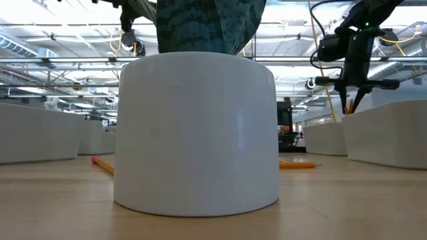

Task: Sort crayons/erasers/pens/pencils in bins
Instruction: Adjust the pencils in the top right gray bin, then put the orange pencil into the top right gray bin

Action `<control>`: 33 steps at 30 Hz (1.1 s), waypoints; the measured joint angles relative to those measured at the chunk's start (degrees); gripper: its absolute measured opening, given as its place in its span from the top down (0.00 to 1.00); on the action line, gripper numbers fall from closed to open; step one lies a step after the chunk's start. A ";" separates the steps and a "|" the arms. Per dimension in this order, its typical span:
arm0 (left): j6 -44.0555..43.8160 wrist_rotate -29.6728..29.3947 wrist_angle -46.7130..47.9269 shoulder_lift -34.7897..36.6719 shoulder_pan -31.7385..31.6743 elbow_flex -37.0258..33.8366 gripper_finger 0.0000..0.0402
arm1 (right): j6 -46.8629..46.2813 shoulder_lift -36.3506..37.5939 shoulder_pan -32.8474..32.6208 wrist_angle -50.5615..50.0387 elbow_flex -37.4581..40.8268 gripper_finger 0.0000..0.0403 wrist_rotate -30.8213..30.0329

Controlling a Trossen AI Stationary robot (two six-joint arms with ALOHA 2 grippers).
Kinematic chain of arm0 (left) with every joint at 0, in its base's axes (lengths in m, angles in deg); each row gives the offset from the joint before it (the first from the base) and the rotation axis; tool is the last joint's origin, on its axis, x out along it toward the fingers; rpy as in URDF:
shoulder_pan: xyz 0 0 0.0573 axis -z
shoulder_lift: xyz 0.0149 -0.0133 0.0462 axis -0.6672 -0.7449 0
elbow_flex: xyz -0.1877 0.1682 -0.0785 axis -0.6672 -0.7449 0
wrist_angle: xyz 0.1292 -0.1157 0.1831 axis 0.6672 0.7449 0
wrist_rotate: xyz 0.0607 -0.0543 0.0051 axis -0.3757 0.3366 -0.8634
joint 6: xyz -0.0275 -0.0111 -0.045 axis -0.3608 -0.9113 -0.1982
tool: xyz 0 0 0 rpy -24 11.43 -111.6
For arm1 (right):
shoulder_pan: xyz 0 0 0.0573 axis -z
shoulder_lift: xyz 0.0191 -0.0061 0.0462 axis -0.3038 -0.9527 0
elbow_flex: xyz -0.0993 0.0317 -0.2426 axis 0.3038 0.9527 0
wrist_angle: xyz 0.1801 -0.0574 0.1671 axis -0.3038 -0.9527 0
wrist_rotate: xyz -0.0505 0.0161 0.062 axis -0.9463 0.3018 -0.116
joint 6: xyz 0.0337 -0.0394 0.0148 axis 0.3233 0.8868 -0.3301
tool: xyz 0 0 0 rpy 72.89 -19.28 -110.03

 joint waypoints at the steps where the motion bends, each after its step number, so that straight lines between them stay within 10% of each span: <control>1: -0.01 0.45 0.00 0.00 0.00 0.00 0.54 | -0.57 -0.28 0.06 2.19 0.53 0.87 0.00; 23: -7.97 6.24 6.54 -1.22 -3.31 3.42 0.54 | 3.70 8.87 -2.02 23.77 9.17 0.56 -0.77; 33: 1.19 2.98 36.63 -15.41 -4.70 19.99 0.54 | 16.06 15.12 -27.28 30.04 9.17 0.62 -1.55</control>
